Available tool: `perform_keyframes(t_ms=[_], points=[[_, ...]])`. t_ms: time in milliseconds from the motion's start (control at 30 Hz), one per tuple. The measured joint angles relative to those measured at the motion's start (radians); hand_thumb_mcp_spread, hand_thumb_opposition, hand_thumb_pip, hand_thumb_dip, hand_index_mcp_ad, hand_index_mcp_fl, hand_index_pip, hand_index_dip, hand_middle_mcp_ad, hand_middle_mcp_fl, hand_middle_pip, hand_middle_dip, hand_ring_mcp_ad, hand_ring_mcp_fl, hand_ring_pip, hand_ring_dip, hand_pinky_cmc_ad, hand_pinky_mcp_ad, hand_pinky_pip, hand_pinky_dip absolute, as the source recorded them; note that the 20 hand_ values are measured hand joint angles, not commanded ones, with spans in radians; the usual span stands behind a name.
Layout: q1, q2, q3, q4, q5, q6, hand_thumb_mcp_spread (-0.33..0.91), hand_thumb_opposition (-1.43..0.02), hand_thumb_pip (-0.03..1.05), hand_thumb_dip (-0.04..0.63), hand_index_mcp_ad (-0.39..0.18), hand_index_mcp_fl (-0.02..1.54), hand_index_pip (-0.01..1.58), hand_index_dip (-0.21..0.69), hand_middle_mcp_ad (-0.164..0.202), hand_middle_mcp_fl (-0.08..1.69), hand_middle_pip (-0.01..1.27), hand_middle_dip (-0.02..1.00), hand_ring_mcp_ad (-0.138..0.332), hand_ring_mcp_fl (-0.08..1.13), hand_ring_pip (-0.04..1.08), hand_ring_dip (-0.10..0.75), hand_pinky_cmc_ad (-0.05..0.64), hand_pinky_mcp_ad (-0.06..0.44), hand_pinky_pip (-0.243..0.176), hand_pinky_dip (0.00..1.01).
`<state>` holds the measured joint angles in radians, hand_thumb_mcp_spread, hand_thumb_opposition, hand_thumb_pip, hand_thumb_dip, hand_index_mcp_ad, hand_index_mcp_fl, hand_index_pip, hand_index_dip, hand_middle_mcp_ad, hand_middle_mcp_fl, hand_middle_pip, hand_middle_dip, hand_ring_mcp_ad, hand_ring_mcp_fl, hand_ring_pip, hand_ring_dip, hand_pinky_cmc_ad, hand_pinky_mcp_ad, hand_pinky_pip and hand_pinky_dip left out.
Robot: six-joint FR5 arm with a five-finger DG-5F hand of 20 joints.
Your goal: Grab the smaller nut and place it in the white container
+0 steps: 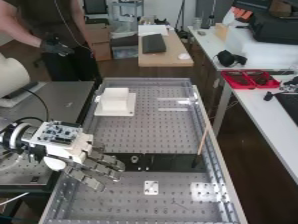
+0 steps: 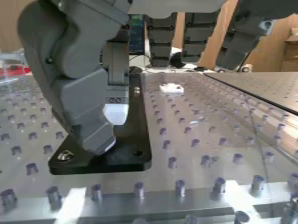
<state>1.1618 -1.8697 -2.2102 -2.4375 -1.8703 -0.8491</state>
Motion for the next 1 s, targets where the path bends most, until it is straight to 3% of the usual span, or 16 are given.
perform_keyframes(t_ms=[1000], points=[[-0.001,-0.007,0.006,0.001,-0.001,0.005,0.47,-0.91,0.59,0.237,-0.187,0.30,1.53,0.204,0.075,0.01,0.14,0.27,0.127,0.00,0.09,0.093,0.316,0.246,-0.075,0.20]])
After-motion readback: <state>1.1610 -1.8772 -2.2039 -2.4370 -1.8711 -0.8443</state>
